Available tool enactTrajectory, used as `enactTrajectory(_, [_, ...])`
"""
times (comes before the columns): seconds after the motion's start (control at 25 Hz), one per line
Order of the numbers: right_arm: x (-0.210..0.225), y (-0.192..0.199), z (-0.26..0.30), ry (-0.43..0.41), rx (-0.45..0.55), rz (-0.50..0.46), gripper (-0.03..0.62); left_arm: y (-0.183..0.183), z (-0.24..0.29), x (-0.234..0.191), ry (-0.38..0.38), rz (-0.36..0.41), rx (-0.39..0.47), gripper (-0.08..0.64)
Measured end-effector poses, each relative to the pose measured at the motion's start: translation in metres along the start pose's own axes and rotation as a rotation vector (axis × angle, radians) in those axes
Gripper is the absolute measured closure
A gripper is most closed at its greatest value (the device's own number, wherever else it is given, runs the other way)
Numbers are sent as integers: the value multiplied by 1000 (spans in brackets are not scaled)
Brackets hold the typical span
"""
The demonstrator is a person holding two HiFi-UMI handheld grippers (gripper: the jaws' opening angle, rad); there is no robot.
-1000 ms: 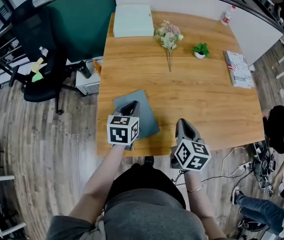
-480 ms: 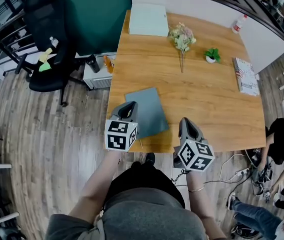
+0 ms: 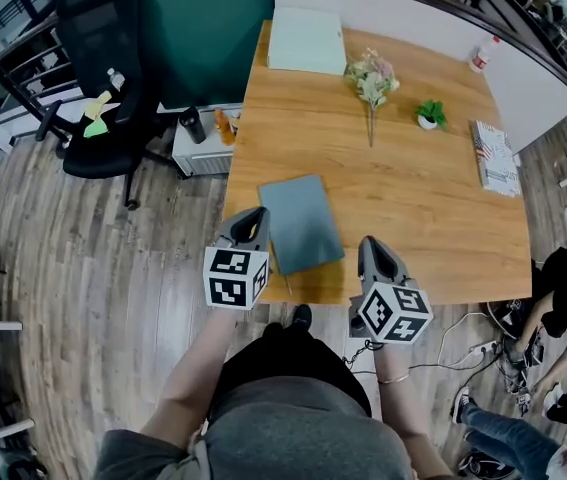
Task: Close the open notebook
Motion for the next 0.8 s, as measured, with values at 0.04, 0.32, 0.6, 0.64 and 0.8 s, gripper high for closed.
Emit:
enactTrajectory(0.04, [-1, -1, 1, -4, -1, -8, 589, 0, -1, -1, -3, -2, 1, 534])
enactTrajectory(0.32, [-11, -2, 6, -26, 2, -39, 589, 2, -10, -13, -17, -26, 22, 534])
enactTrajectory(0.6, [-15, 0, 6, -29, 4, -55, 589, 4, -16, -18, -11, -38, 33, 534])
enactTrajectory(0.64, [-15, 0, 6, -34, 8, -59, 589, 4, -17, -18, -11, -39, 36, 534])
enactTrajectory(0.8, [-18, -1, 7, -53, 31, -72, 589, 7, -20, -21, -12, -46, 41, 534])
Point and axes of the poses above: the fingertips, and each gripper's own axes: z forward along the fingers, x to its right, y out of its underside, the point moved 7 cm from there along -z, backward along the fingers, and after that the axes turned 7 degrees about -z, right-handed, at the moved point
